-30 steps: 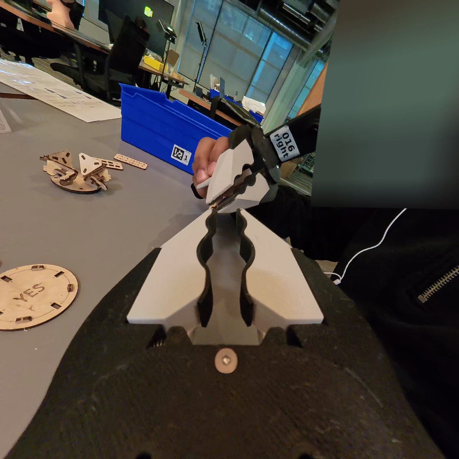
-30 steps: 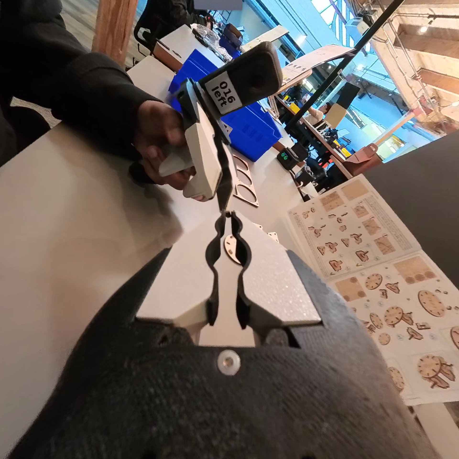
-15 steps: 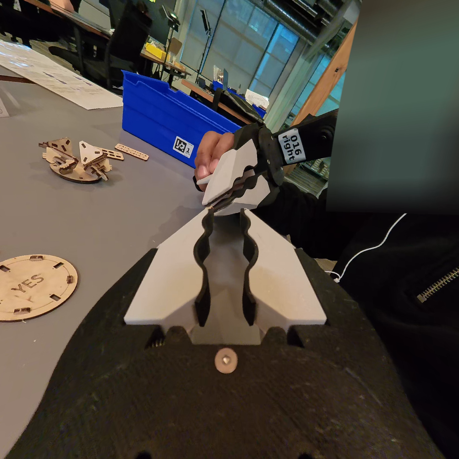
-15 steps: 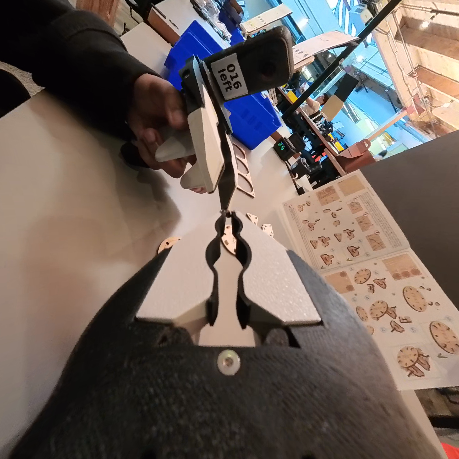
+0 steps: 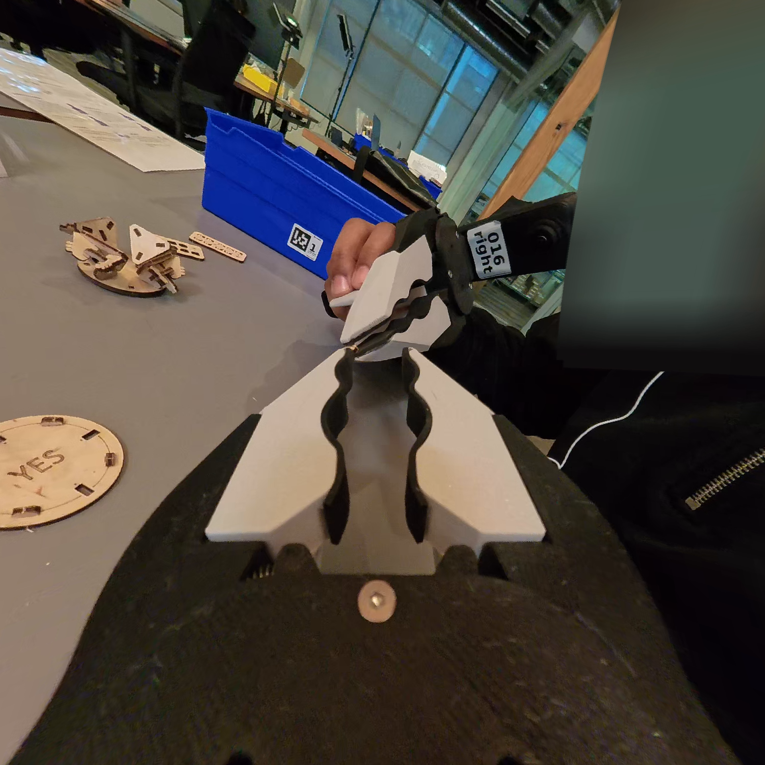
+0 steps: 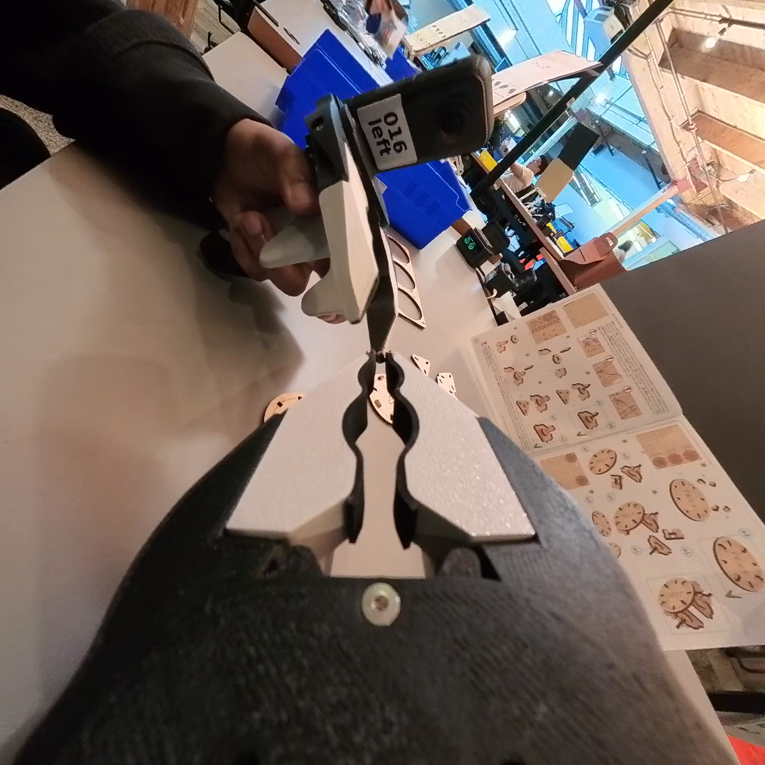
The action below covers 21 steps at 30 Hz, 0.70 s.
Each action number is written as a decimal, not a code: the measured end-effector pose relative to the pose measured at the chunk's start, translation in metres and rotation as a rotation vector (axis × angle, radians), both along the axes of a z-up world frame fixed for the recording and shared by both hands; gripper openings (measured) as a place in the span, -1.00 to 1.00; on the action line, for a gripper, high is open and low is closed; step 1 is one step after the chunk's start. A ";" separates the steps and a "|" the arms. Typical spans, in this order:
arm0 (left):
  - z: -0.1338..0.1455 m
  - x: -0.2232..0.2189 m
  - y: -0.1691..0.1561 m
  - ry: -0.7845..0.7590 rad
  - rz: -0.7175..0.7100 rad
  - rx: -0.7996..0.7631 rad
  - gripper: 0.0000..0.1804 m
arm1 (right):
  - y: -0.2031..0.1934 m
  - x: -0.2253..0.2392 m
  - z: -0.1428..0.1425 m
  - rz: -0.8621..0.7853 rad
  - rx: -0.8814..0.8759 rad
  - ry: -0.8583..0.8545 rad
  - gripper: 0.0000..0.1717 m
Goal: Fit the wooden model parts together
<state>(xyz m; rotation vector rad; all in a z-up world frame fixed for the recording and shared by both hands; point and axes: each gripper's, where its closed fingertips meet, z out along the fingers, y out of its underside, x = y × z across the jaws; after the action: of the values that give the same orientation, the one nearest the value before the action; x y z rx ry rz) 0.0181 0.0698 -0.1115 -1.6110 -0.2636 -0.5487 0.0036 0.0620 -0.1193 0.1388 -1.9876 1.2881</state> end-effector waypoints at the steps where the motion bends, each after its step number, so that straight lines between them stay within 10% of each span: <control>1: 0.000 0.000 0.000 -0.005 0.000 0.001 -0.80 | 0.000 0.000 0.000 0.000 0.000 0.001 -0.98; 21: -0.001 -0.004 0.000 -0.085 -0.005 0.004 -0.91 | -0.005 0.006 0.005 0.025 -0.022 0.014 -1.00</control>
<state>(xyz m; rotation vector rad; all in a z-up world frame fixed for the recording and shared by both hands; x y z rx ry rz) 0.0140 0.0699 -0.1124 -1.5867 -0.3216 -0.6219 0.0098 0.0567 -0.1144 0.1619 -1.9652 1.3214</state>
